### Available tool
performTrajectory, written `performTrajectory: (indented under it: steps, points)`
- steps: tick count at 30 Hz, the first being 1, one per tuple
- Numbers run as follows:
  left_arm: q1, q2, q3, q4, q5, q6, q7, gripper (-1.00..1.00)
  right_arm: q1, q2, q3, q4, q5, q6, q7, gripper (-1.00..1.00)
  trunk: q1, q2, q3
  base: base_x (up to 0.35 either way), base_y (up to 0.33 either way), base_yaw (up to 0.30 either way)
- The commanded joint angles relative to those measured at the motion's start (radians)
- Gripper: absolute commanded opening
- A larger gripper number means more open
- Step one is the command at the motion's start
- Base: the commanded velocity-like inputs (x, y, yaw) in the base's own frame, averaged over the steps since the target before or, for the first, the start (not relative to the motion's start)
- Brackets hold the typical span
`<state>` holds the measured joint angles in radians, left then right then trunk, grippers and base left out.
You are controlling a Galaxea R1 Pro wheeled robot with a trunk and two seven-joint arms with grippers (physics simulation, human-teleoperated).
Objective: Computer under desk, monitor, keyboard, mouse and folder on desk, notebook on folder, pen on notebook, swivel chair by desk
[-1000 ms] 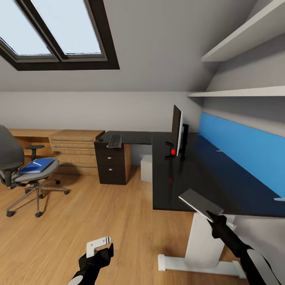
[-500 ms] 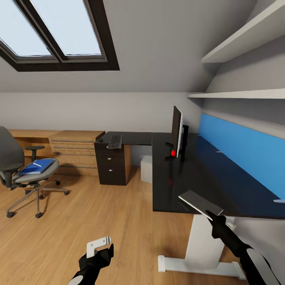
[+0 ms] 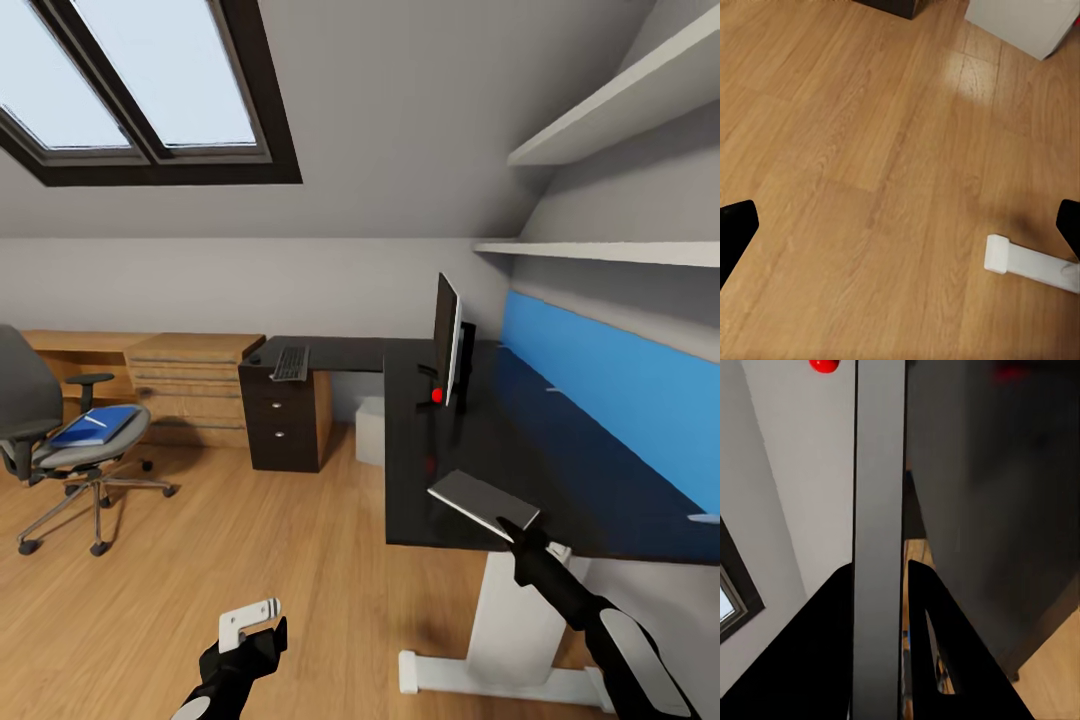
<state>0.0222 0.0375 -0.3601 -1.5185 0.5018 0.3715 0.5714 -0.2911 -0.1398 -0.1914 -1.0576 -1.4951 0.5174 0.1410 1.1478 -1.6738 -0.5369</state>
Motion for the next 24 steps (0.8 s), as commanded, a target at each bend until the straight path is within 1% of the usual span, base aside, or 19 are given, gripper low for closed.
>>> performTrajectory:
  steps: [1, 6, 11, 13, 14, 16, 17, 19, 20, 24]
  points:
    - [0.000, 0.001, -0.002, -0.002, 0.007, 0.002, 0.008, 1.00, -0.001, 0.000, 0.000, 0.000, -0.002, 0.006, 0.003, -1.00, -0.004, 0.007, 0.002, 0.000, 0.000, 0.000]
    - [0.000, 0.001, -0.002, -0.002, 0.007, 0.002, 0.007, 1.00, 0.000, 0.000, 0.007, -0.001, -0.002, 0.006, 0.003, -1.00, -0.023, 0.042, 0.018, 0.000, 0.000, 0.000]
    - [0.000, 0.001, -0.002, -0.002, 0.007, 0.002, 0.008, 1.00, 0.000, 0.000, 0.060, -0.016, -0.003, 0.006, 0.001, -1.00, -0.042, 0.077, 0.034, 0.000, 0.000, 0.000]
    - [0.000, 0.001, -0.002, -0.002, 0.007, 0.002, 0.008, 1.00, 0.000, 0.000, 0.090, -0.028, -0.002, 0.006, -0.001, -1.00, -0.042, 0.077, 0.034, 0.000, 0.000, 0.000]
    - [0.000, 0.001, -0.002, -0.002, 0.007, 0.003, 0.008, 1.00, 0.000, 0.000, 0.119, -0.039, 0.001, 0.006, -0.006, -1.00, -0.042, 0.077, 0.034, 0.000, 0.000, 0.000]
    - [-0.001, 0.001, -0.002, -0.002, 0.007, 0.002, 0.008, 1.00, 0.000, 0.000, 0.155, -0.056, 0.007, 0.005, -0.017, -1.00, -0.042, 0.077, 0.034, 0.000, 0.000, 0.000]
    - [-0.001, 0.001, -0.002, -0.002, 0.007, 0.002, 0.008, 1.00, -0.001, 0.000, 0.192, -0.077, 0.015, 0.000, -0.037, -1.00, -0.042, 0.077, 0.034, 0.000, 0.000, 0.000]
    - [0.000, 0.002, -0.002, -0.002, 0.007, 0.001, 0.008, 1.00, -0.001, 0.000, 0.224, -0.099, 0.021, -0.008, -0.061, -1.00, -0.042, 0.077, 0.034, 0.000, 0.000, 0.000]
    - [0.000, 0.002, -0.002, -0.002, 0.006, -0.001, 0.008, 1.00, -0.001, 0.000, 0.247, -0.118, 0.024, -0.017, -0.084, -1.00, -0.042, 0.077, 0.034, 0.000, 0.000, 0.000]
    - [0.000, 0.002, -0.002, -0.002, 0.004, -0.004, 0.008, 1.00, 0.000, 0.000, 0.274, -0.148, 0.026, -0.025, -0.116, -1.00, -0.042, 0.077, 0.034, 0.000, 0.000, 0.000]
